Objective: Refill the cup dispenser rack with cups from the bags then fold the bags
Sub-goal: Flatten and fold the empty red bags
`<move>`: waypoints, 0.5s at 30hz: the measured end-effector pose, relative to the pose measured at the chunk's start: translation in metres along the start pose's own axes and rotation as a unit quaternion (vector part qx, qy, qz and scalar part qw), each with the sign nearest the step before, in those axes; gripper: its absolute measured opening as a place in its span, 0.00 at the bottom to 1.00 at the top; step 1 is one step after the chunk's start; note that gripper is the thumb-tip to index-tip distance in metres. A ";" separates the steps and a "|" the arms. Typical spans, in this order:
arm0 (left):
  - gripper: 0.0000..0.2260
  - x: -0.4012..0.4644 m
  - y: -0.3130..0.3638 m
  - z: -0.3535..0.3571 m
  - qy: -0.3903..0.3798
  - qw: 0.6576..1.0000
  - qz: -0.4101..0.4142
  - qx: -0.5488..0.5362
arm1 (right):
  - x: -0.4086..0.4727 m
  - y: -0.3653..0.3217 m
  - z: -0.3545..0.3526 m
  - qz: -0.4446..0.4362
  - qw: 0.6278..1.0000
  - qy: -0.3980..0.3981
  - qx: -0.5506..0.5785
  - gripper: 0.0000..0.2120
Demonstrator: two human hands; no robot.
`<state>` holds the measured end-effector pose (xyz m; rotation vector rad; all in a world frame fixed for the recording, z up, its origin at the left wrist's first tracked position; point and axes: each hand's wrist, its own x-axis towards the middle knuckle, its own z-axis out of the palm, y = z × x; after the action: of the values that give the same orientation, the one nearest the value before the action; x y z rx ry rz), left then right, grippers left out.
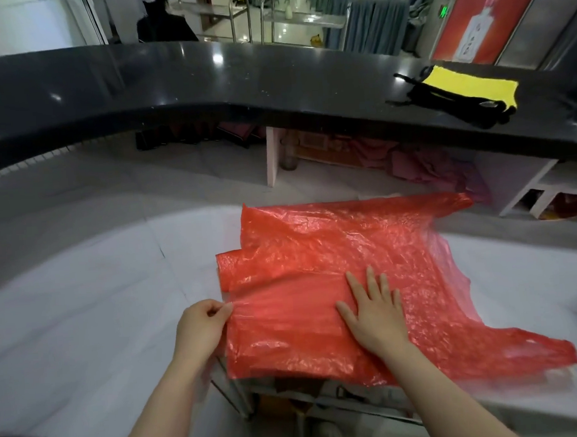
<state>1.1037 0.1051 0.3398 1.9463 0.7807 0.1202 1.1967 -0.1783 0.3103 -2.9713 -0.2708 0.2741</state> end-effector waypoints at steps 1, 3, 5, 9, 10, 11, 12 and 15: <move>0.10 -0.003 -0.001 0.001 -0.001 1.000 -0.001 -0.007 | 0.001 0.002 -0.001 -0.001 1.000 -0.002 -0.001 0.34; 0.10 -0.008 0.001 0.005 -0.011 1.000 -0.004 -0.014 | 0.003 0.006 -0.003 -0.005 1.000 -0.010 -0.003 0.34; 0.08 -0.012 0.008 0.010 -0.029 0.999 -0.014 -0.023 | 0.008 0.012 -0.007 -0.008 1.000 -0.025 0.005 0.34; 0.03 -0.011 0.023 0.019 -0.034 0.998 0.008 -0.058 | 0.020 0.026 -0.029 -0.028 0.998 -0.033 0.045 0.32; 0.02 -0.011 0.029 0.021 -0.028 0.997 0.021 -0.065 | 0.021 0.031 -0.034 -0.043 0.997 -0.025 0.050 0.32; 0.03 -0.011 0.034 0.024 -0.024 0.997 0.033 -0.067 | 0.021 0.037 -0.039 -0.061 0.997 -0.017 0.053 0.31; 0.06 -0.012 0.038 0.027 -0.019 0.997 0.047 -0.064 | 0.019 0.044 -0.044 -0.078 0.995 -0.013 0.054 0.31; 0.14 -0.021 0.046 0.035 0.006 0.995 0.093 -0.033 | 0.013 0.072 -0.059 -0.108 0.993 -0.011 0.046 0.30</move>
<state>1.1226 0.0524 0.3656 1.9550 0.5946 0.2674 1.2322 -0.2533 0.3536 -2.8173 -0.5628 0.2860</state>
